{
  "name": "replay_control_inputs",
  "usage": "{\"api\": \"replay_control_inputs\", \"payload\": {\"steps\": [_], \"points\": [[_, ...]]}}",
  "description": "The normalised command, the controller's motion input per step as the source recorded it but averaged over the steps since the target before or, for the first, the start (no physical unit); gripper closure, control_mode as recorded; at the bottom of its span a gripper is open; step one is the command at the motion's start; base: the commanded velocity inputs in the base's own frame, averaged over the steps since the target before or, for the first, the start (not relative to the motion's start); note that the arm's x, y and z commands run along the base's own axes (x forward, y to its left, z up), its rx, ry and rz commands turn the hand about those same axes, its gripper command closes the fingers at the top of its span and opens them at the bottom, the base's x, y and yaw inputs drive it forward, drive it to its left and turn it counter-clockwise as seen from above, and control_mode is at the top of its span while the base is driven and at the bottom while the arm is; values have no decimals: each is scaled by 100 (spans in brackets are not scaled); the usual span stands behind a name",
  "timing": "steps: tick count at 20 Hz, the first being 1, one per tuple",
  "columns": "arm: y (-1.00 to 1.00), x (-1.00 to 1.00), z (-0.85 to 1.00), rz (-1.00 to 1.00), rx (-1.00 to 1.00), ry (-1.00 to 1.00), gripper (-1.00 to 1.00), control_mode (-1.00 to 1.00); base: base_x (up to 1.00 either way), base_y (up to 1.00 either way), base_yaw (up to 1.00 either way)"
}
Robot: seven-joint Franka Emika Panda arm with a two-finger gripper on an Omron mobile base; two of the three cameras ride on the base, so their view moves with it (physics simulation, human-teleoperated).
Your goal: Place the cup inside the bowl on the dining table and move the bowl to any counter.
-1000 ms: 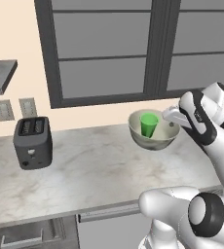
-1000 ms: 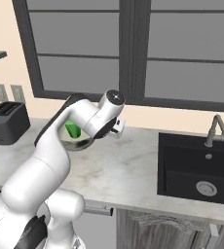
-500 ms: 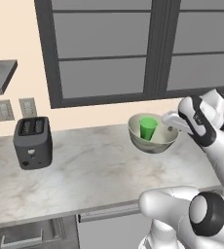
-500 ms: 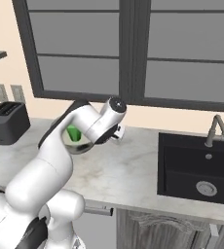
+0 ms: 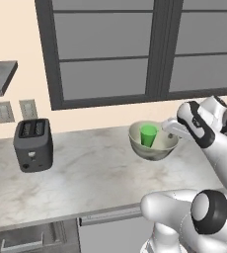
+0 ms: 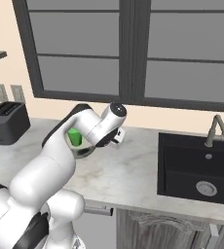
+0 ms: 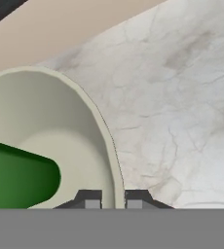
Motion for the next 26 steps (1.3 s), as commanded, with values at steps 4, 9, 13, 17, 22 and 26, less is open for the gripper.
{"api": "replay_control_inputs", "payload": {"steps": [4, 9, 13, 17, 22, 26], "points": [[0, 0, -1, 0, 0, 0, 100, -100, 0, 0, 0], [6, 0, -17, 0, 0, 0, 100, -100, 0, 0, 0], [19, 0, -32, 0, 0, 0, 100, -100, 0, 0, 0], [19, 0, -34, 0, 0, 1, 100, -100, 0, 0, 0], [11, 0, -32, 0, 0, 2, 100, -100, 0, 0, 0], [6, 1, -29, 0, 0, 1, 100, -100, 0, 0, 0]]}}
